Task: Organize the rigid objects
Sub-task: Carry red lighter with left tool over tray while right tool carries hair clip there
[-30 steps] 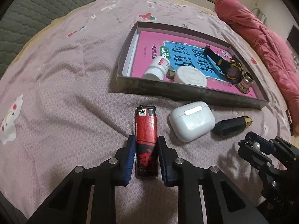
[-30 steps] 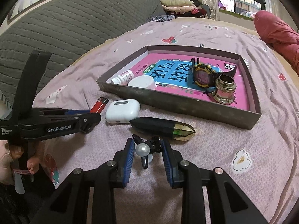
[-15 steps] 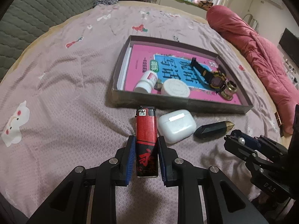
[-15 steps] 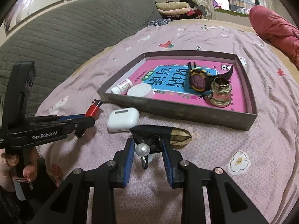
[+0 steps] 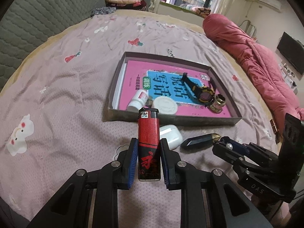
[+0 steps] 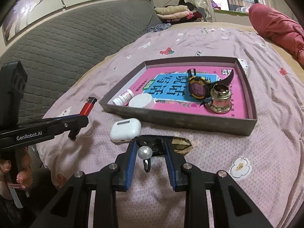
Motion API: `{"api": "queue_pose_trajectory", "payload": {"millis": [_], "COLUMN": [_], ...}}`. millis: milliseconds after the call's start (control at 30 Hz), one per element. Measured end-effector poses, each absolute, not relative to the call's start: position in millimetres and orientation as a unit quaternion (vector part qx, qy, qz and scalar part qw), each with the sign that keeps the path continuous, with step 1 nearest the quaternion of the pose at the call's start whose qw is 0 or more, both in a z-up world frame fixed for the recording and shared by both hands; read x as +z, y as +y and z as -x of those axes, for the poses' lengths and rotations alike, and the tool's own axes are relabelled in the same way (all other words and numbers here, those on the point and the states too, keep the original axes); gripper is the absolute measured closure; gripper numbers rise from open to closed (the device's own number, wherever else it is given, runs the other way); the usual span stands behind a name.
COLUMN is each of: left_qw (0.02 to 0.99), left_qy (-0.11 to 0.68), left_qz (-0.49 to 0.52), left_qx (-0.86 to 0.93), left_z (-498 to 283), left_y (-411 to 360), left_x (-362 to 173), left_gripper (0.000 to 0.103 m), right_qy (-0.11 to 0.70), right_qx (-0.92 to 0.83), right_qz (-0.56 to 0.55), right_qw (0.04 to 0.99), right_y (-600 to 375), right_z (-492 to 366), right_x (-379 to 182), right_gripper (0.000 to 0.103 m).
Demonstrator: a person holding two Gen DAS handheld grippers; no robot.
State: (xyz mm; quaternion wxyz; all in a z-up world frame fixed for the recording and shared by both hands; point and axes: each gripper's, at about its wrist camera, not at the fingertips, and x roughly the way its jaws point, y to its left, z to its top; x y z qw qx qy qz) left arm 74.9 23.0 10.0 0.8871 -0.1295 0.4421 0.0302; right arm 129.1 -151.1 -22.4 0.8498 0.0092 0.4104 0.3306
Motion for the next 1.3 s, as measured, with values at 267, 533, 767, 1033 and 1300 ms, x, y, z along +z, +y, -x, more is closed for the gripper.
{"api": "queue_pose_trajectory", "payload": {"millis": [267,533,767,1033,1300], "left_qw": [0.893,0.894,0.896,0.897,0.898], "left_qy": [0.433,0.432,0.430,0.430,0.430], "left_qz": [0.123,0.119,0.110,0.097,0.096], "left_qx": [0.023,0.018,0.011,0.006,0.007], "left_z": [-79.0,-85.5,-98.6,-116.4,-134.7], "left_y": [13.0,5.8,-2.5,-9.0,-7.6], "left_x": [19.6,21.3,23.1,22.9,20.0], "left_gripper": [0.080,0.080,0.080,0.080,0.080], "right_qy": [0.388,0.360,0.353,0.347,0.332], "right_qx": [0.317,0.300,0.289,0.269,0.236], "right_qz": [-0.028,-0.034,-0.037,-0.051,-0.059], "right_qw": [0.865,0.883,0.889,0.897,0.911], "right_y": [-161.5,-168.9,-174.2,-188.6,-204.9], "right_z": [-135.1,-139.0,-146.1,-157.5,-171.1], "right_x": [-9.5,5.0,7.9,9.1,14.4], "right_gripper": [0.073,0.073,0.073,0.073,0.073]}}
